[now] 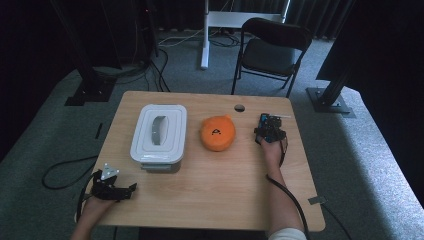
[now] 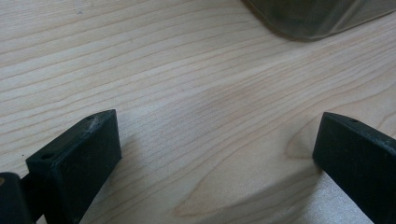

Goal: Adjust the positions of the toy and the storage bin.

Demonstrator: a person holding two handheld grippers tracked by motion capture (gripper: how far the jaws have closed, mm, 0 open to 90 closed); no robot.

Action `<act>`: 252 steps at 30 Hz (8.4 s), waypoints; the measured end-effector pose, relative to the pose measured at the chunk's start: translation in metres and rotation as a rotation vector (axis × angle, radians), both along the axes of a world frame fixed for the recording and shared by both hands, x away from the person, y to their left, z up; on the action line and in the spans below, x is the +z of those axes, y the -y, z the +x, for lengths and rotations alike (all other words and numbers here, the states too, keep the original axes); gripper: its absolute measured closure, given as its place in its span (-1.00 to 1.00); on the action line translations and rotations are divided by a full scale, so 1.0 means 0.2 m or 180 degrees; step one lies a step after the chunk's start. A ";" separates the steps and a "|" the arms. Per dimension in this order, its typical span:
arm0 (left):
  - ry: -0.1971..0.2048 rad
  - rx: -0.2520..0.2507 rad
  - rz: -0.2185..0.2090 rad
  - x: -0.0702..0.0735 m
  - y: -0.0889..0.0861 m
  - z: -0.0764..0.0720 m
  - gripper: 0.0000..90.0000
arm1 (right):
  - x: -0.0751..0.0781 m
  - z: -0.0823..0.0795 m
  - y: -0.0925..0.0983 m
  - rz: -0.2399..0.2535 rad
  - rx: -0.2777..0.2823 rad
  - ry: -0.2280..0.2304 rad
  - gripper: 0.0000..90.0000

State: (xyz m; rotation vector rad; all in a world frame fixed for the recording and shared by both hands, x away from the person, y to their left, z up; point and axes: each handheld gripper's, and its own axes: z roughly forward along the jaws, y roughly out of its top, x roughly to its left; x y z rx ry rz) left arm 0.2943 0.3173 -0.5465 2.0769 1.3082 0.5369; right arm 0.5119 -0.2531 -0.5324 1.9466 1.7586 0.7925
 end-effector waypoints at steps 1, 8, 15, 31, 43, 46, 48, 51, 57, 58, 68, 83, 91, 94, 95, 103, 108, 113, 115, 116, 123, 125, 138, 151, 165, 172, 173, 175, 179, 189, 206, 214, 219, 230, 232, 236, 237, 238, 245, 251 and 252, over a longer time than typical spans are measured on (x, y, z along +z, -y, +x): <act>0.0000 0.0000 0.0001 0.00 0.00 0.00 -0.97 | 0.00 0.00 0.00 -0.0016 0.0001 -0.0003 -0.57; 0.0000 0.0000 0.0000 0.00 0.00 0.00 -0.97 | 0.02 -0.02 -0.02 -0.0085 0.0005 -0.0007 -0.48; 0.0000 0.0000 0.0001 0.00 0.00 0.00 -0.97 | 0.03 -0.04 0.00 -0.0089 0.0127 -0.0043 -0.47; 0.0000 -0.0001 0.0001 0.00 0.00 0.00 -0.97 | 0.17 -0.17 0.06 -0.0110 0.0331 0.0178 -0.47; 0.0000 0.0000 0.0001 0.00 0.00 0.00 -0.97 | 0.26 -0.36 0.11 -0.0186 0.0551 0.0287 -0.47; 0.0000 0.0000 0.0001 0.00 0.00 0.00 -0.97 | 0.26 -0.40 0.12 -0.0202 0.0572 0.0288 -0.47; 0.0000 0.0001 0.0000 0.00 0.00 0.00 -0.97 | 0.26 -0.46 0.16 -0.0189 0.0560 0.0310 -0.47; 0.0000 0.0001 0.0001 0.00 0.00 0.00 -0.97 | 0.26 -0.51 0.19 -0.0158 0.0549 0.0318 -0.47; 0.0000 0.0009 0.0000 0.00 0.00 0.00 -0.97 | 0.25 -0.64 0.25 -0.0220 0.0597 0.0304 -0.47; 0.0000 0.0009 0.0000 0.00 0.00 0.00 -0.97 | 0.25 -0.65 0.25 -0.0212 0.0594 0.0305 -0.47; -0.0001 0.0009 0.0001 0.00 0.00 0.00 -0.97 | 0.24 -0.82 0.33 -0.0284 0.0643 0.0284 -0.47; -0.0002 0.0006 0.0003 0.00 0.00 0.00 -0.97 | 0.17 -0.98 0.38 -0.0257 0.0697 0.0173 -0.47; -0.0001 0.0007 0.0002 0.00 0.00 0.00 -0.97 | 0.13 -1.05 0.40 -0.0306 0.0704 0.0062 -0.47; -0.0002 0.0006 0.0003 0.00 0.00 0.00 -0.97 | 0.12 -1.06 0.41 -0.0271 0.0712 0.0040 -0.47; -0.0002 0.0006 0.0003 0.00 0.00 0.00 -0.97 | 0.11 -1.07 0.42 -0.0271 0.0709 0.0037 -0.47; -0.0003 0.0006 0.0004 0.00 0.00 0.00 -0.97 | 0.08 -1.12 0.45 -0.0258 0.0741 -0.0024 -0.47; -0.0003 0.0006 0.0004 0.00 0.00 0.00 -0.97 | 0.05 -1.14 0.48 -0.0187 0.0759 -0.0068 -0.47; -0.0002 0.0009 0.0005 0.00 0.00 0.00 -0.97 | 0.03 -1.15 0.48 -0.0152 0.0761 -0.0065 -0.48; -0.0002 0.0009 0.0005 0.00 0.00 0.00 -0.97 | 0.02 -1.16 0.49 -0.0152 0.0763 -0.0038 -0.48; -0.0002 0.0010 0.0004 0.00 0.00 0.00 -0.97 | 0.02 -1.16 0.49 -0.0153 0.0764 -0.0038 -0.48; -0.0002 0.0010 0.0005 0.00 0.00 0.00 -0.97 | 0.03 -1.16 0.48 -0.0169 0.0782 -0.0055 -0.54; -0.0002 0.0010 0.0005 0.00 0.00 0.00 -0.97 | 0.03 -1.16 0.48 -0.0177 0.0783 -0.0049 -0.55; -0.0003 0.0010 0.0005 0.00 0.00 0.00 -0.97 | 0.18 -1.12 0.45 -0.0115 0.0842 0.0314 -0.63; -0.0003 0.0011 0.0004 0.00 0.00 0.00 -0.97 | 0.29 -0.95 0.29 -0.0058 0.1079 0.0521 -0.68; 0.0000 0.0014 0.0001 0.00 0.00 0.00 -0.97 | 0.34 -0.81 0.10 0.0001 0.1389 0.0559 -0.68; 0.0000 0.0014 0.0001 0.00 0.00 0.00 -0.97 | 0.36 -0.76 0.05 0.0022 0.1483 0.0581 -0.67; 0.0000 0.0014 0.0001 0.00 0.00 0.00 -0.97 | 0.37 -0.75 0.03 0.0013 0.1497 0.0582 -0.67; -0.0001 0.0014 0.0001 0.00 0.00 0.00 -0.97 | 0.37 -0.73 0.00 0.0035 0.1555 0.0579 -0.67; 0.0000 0.0014 0.0001 0.00 0.00 0.00 -0.97 | 0.35 -0.70 -0.04 0.0009 0.1609 0.0564 -0.67; 0.0000 0.0015 0.0000 0.00 0.00 0.00 -0.97 | 0.32 -0.60 -0.19 -0.0035 0.1772 0.0488 -0.67; 0.0000 0.0013 0.0001 0.00 0.00 0.00 -0.97 | 0.29 -0.47 -0.30 -0.0004 0.1862 0.0419 -0.63; 0.0000 0.0013 0.0002 0.00 0.00 0.00 -0.97 | 0.28 -0.43 -0.32 -0.0027 0.1865 0.0415 -0.56; 0.0001 0.0013 0.0002 0.00 0.00 0.00 -0.97 | 0.27 -0.40 -0.35 -0.0068 0.1916 0.0378 -0.56; 0.0000 0.0013 0.0002 0.00 0.00 0.00 -0.97 | 0.22 -0.38 -0.43 -0.0158 0.2090 0.0302 -0.49; 0.0001 0.0013 0.0001 0.00 0.00 0.00 -0.97 | 0.21 -0.37 -0.44 -0.0163 0.2091 0.0307 -0.49; 0.0000 0.0013 0.0002 0.00 0.00 0.00 -0.97 | 0.21 -0.37 -0.45 -0.0194 0.2146 0.0377 -0.39; 0.0001 0.0013 0.0002 0.00 0.00 0.00 -0.97 | 0.20 -0.36 -0.45 -0.0200 0.2167 0.0391 -0.34; 0.0001 0.0013 0.0002 0.00 0.00 0.00 -0.97 | 0.20 -0.36 -0.45 -0.0200 0.2167 0.0391 -0.34; 0.0000 0.0013 0.0002 0.00 0.00 0.00 -0.97 | 0.21 -0.38 -0.47 -0.0152 0.2393 0.0502 0.27; 0.0001 0.0014 0.0001 0.00 0.00 0.00 -0.97 | 0.21 -0.39 -0.49 -0.0207 0.2386 0.0473 0.62; 0.0000 0.0013 0.0002 0.00 0.00 0.00 -0.97 | 0.21 -0.40 -0.50 -0.0236 0.2392 0.0485 0.74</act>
